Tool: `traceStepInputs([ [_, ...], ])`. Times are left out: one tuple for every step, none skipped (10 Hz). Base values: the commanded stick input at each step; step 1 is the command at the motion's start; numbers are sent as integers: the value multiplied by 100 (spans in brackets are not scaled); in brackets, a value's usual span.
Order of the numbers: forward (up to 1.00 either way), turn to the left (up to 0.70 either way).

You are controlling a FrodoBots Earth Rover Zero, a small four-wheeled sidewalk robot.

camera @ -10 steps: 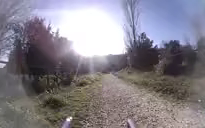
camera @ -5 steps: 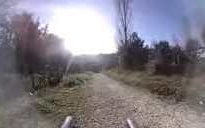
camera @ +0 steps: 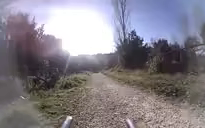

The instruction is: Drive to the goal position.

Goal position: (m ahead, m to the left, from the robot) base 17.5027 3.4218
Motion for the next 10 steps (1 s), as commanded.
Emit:
traceStepInputs([
  [50,0],
  [50,0],
  [50,0],
  [50,0],
  [50,0],
  [50,0],
  [50,0],
  [50,0],
  [50,0],
  [50,0],
])
